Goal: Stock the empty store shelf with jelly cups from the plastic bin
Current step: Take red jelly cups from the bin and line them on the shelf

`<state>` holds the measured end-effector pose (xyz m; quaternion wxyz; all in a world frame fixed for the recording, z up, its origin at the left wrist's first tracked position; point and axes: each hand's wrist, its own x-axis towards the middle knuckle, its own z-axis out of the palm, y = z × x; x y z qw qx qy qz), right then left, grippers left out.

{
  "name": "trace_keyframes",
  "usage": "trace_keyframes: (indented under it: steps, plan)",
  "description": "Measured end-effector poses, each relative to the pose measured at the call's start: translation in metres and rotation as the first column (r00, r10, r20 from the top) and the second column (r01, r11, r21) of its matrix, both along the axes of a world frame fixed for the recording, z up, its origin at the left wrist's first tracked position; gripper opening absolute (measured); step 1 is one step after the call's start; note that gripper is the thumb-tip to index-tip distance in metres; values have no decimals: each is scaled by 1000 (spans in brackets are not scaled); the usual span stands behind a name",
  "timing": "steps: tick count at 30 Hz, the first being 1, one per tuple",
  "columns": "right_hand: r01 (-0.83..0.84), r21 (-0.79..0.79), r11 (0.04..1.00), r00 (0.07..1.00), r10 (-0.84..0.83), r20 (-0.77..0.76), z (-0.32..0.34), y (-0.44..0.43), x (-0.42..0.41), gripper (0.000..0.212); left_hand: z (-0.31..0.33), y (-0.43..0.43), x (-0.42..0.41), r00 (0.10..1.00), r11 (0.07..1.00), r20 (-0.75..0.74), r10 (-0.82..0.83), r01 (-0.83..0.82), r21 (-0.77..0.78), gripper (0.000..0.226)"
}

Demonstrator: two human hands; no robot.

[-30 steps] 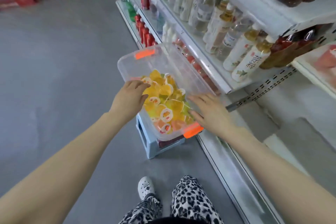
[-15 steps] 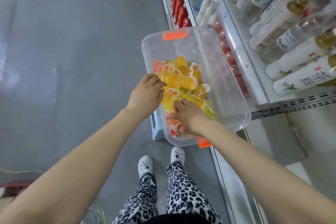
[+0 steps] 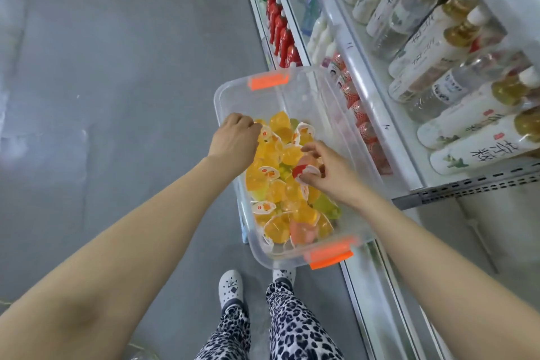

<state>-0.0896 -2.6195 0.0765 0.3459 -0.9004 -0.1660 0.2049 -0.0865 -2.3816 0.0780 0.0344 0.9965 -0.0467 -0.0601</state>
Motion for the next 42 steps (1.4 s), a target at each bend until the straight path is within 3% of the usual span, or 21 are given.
trace_keyframes:
  steps: [5, 8, 13, 21, 25, 28, 33, 42]
  plan:
    - [-2, -106, 994, 1000, 2, 6, -17, -2, 17, 38, -10, -11, 49, 978, 952, -205, 46, 19, 305, 42]
    - [16, -90, 996, 1000, -17, -13, -27, 1, 23, 41, -18, -15, 58, 953, 916, -298, 56, 70, 396, 39]
    - [29, -111, 993, 996, -38, -75, -35, 2, 34, 70, -18, -17, 56, 944, 926, -320, 80, 49, 375, 34]
    - [80, -120, 989, 997, -77, 28, -40, 0, 44, 60, -24, -16, 54, 959, 925, -270, 81, 29, 379, 36]
    - [135, -132, 982, 991, -134, 12, -33, -6, 42, 69, -17, -18, 46, 977, 963, -199, 71, -15, 269, 32]
    - [135, -129, 982, 988, -124, 91, -22, -8, 34, 66, -5, -20, 34, 984, 993, -144, 102, -92, 75, 32]
    - [190, -132, 973, 959, -155, 238, 6, -20, 9, 64, 15, -26, -3, 993, 969, -58, 103, -114, -222, 51]
    - [415, -4, 910, 812, -369, 452, 78, -63, -90, 48, 67, -61, -78, 984, 924, 147, -105, 151, -352, 54]
